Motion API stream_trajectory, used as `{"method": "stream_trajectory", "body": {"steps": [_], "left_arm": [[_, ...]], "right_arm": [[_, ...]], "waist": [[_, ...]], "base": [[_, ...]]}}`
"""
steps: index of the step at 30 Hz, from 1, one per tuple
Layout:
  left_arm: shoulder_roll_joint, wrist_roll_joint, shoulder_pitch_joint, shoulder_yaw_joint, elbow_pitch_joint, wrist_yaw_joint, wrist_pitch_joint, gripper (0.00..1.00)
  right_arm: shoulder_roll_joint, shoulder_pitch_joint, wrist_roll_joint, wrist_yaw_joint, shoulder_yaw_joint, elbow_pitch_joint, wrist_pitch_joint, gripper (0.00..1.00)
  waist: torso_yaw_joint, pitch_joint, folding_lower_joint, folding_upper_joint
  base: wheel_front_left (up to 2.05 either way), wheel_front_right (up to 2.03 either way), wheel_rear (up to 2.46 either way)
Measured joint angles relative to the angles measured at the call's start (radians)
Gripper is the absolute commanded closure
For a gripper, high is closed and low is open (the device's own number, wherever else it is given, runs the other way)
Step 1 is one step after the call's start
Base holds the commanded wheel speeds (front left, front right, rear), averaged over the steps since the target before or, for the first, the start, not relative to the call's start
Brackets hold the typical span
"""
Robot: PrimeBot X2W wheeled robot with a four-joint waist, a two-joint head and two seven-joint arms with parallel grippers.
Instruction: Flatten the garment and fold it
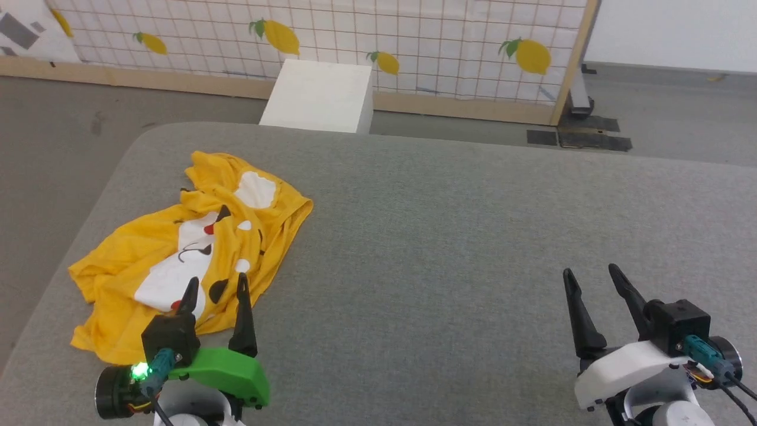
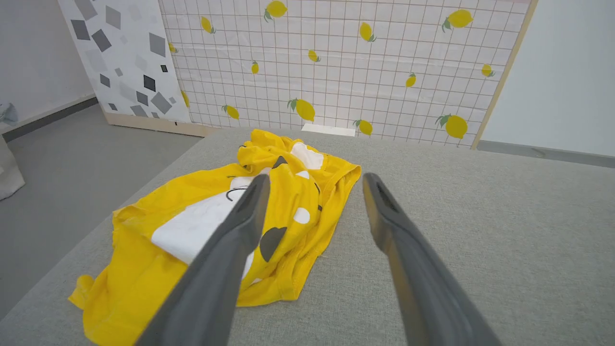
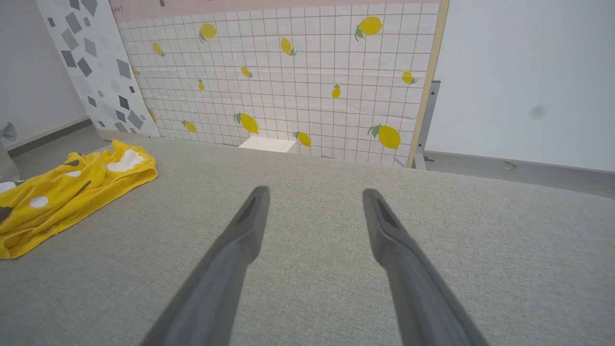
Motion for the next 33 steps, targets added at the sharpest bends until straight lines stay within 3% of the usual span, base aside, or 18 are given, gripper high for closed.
{"method": "stream_trajectory", "body": {"steps": [33], "left_arm": [[0.0, -0.052, 0.024, -0.02, 0.032, 0.035, -0.071, 0.0]], "right_arm": [[0.0, 0.01, 0.056, 0.0, -0.003, 0.102, -0.073, 0.0]], "waist": [[0.237, -0.002, 0.0, 0.0]], "base": [[0.0, 0.0, 0.0]]}}
